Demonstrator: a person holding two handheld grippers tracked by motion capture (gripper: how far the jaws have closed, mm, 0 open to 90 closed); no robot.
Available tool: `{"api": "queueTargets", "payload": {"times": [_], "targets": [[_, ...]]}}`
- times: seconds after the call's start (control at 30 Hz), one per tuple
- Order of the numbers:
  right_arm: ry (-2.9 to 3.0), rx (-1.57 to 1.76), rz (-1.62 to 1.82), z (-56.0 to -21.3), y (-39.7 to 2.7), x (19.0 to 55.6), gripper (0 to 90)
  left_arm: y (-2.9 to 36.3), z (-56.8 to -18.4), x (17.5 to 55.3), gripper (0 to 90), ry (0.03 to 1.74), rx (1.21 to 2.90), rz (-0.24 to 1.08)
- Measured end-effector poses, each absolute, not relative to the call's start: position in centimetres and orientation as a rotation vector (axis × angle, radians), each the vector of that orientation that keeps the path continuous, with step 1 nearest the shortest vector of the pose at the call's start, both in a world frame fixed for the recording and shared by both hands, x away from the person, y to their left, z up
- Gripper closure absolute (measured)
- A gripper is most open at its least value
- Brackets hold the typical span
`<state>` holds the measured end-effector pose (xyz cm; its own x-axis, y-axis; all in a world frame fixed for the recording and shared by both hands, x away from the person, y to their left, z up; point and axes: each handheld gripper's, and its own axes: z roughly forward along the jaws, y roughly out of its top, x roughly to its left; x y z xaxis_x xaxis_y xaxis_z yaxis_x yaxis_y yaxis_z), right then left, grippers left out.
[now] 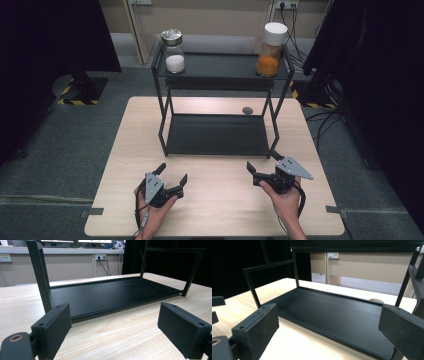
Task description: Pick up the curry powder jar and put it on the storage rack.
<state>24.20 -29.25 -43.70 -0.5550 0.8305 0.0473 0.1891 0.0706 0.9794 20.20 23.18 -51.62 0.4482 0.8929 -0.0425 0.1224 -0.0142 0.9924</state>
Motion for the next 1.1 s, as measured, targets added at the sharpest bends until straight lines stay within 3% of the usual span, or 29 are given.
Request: {"api": "queueTargets", "payload": {"times": [1.1], "targets": [[1.862,1.072,1.477,-46.2,-29.5,23.6,3.3,23.1,-51.6,20.2,11.2,0.945,1.474,0.79]]}}
